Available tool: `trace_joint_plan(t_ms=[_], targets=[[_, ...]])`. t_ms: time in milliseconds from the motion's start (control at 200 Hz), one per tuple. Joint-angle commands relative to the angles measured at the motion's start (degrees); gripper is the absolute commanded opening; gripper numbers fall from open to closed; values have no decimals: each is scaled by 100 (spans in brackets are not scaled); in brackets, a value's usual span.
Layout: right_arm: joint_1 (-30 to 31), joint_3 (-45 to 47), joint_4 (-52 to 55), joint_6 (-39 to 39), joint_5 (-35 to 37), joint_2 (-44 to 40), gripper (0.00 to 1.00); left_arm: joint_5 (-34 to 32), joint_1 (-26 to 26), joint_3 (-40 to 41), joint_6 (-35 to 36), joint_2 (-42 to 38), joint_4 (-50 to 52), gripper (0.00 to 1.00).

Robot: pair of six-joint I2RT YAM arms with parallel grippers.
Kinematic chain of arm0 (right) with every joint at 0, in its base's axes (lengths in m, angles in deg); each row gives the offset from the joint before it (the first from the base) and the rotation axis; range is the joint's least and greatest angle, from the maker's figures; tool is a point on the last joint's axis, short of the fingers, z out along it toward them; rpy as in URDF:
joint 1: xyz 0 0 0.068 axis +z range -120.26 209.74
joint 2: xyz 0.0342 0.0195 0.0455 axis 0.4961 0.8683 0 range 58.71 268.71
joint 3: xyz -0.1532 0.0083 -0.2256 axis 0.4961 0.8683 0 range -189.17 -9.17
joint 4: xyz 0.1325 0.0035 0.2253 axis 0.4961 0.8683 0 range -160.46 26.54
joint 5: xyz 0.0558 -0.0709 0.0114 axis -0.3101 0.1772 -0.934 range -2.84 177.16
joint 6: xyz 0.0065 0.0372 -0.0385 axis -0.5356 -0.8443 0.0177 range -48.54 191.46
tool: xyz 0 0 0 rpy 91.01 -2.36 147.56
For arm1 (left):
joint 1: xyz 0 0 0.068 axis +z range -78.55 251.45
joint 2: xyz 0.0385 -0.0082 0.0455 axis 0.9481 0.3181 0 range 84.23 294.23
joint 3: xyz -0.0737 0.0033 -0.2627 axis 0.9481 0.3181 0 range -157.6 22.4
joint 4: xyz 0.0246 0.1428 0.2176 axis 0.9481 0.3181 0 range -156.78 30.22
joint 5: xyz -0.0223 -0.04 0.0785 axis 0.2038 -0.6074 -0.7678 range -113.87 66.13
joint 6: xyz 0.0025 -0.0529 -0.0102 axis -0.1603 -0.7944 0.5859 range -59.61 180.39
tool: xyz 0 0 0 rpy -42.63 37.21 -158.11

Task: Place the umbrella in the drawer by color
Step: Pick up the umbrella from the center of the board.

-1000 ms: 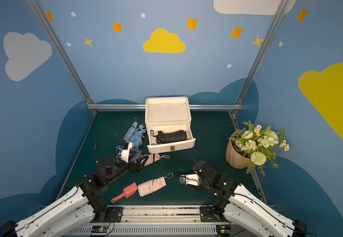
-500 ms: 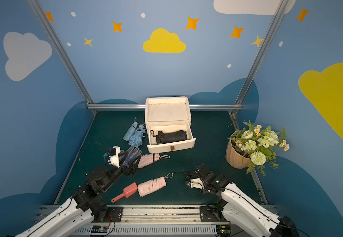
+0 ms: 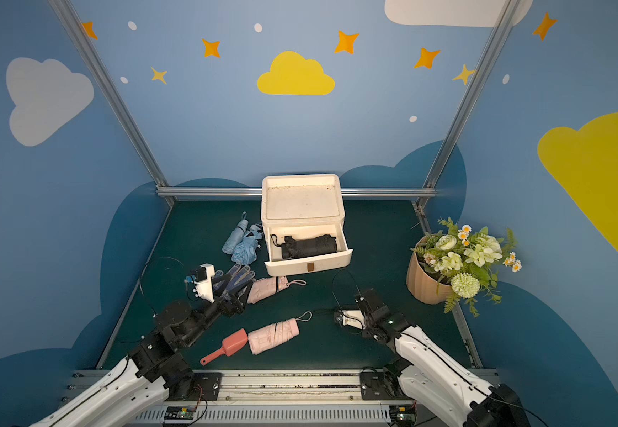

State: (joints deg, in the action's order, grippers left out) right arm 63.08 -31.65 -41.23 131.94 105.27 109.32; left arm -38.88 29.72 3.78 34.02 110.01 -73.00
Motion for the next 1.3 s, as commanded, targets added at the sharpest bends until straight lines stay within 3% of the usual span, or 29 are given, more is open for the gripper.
trace_joint_plan(t_ms=[0, 70, 190, 350, 561, 821, 1121, 1296], targets=[[-19, -15, -468, 40, -228, 165, 55, -26, -18, -57, -54, -120, 28, 99], [-14, -25, -527, 42, -325, 221, 52, -64, -36, -55, -56, -176, 51, 99], [-17, -11, -568, 33, -511, 133, 35, -125, -62, -30, -54, -244, 68, 99], [-18, 30, -568, -20, -713, -122, 0, -182, -67, -20, -50, -242, 68, 100], [-17, 54, -581, -44, -935, -514, 0, -210, -71, -23, -53, -171, 46, 100], [-13, -19, -930, -632, -1267, -1045, 0, -139, -64, -27, 12, 114, -71, 100], [-5, -109, -1841, -1853, -1882, -1895, 0, 863, -46, -331, 117, 1436, -536, 100], [216, -295, -1924, -2817, -2097, -2119, 0, 886, -12, -402, 22, 1647, -619, 100]])
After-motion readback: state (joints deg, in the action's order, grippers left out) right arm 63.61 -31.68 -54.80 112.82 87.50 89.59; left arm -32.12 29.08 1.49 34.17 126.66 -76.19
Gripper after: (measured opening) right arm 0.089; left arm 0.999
